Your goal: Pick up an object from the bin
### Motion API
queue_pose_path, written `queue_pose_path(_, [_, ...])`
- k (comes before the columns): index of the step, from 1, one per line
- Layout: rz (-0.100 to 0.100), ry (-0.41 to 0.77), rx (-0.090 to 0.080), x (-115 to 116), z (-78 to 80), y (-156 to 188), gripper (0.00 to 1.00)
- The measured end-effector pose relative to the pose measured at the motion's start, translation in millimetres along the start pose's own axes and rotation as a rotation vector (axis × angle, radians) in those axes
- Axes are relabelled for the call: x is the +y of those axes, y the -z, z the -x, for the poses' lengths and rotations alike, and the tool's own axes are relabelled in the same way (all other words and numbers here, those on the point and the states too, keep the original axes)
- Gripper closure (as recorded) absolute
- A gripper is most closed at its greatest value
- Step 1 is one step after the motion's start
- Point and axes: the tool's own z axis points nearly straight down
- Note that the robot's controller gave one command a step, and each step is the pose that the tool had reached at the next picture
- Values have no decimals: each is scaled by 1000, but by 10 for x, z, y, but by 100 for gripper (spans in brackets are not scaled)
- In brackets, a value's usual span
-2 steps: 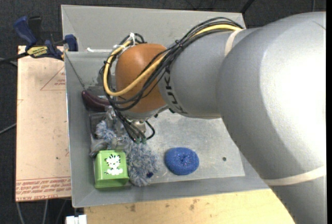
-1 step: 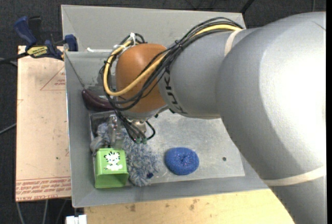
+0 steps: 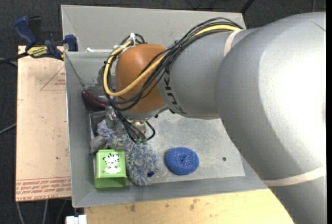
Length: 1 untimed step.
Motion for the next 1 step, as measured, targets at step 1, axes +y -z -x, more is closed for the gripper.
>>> queue_pose_path(1, [0,0,-1,-2,4,8,100])
